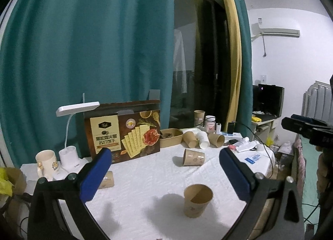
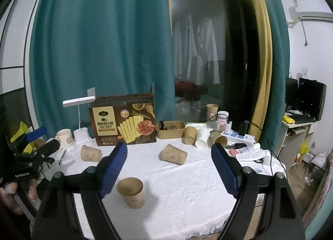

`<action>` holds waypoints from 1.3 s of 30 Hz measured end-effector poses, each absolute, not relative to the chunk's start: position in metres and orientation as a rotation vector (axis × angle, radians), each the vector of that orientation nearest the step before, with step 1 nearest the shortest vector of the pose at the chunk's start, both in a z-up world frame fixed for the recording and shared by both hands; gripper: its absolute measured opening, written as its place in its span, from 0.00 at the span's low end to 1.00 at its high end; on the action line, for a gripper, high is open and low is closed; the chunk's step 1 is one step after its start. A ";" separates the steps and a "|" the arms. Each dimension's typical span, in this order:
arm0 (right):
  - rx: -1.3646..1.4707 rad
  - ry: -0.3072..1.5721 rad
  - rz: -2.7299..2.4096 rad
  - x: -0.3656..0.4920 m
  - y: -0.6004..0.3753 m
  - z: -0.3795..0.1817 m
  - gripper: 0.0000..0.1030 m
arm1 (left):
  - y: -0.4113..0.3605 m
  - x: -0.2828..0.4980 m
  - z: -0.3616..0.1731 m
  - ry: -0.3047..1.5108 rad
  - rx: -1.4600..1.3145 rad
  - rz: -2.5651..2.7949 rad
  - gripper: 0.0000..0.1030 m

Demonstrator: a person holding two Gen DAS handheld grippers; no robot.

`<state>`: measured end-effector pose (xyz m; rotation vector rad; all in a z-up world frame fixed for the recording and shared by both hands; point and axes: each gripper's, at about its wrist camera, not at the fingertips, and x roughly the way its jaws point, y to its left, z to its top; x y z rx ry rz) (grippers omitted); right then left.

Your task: Flip cup upright

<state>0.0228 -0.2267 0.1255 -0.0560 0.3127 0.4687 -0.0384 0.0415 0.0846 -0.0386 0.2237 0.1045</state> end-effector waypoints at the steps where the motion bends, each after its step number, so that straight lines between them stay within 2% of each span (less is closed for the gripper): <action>1: -0.058 0.316 0.472 0.024 -0.223 0.124 0.79 | 0.043 -0.038 0.084 0.222 -0.037 0.112 1.00; 39: -0.057 0.346 0.489 0.044 -0.212 0.112 0.79 | 0.042 -0.028 0.084 0.205 -0.013 0.132 1.00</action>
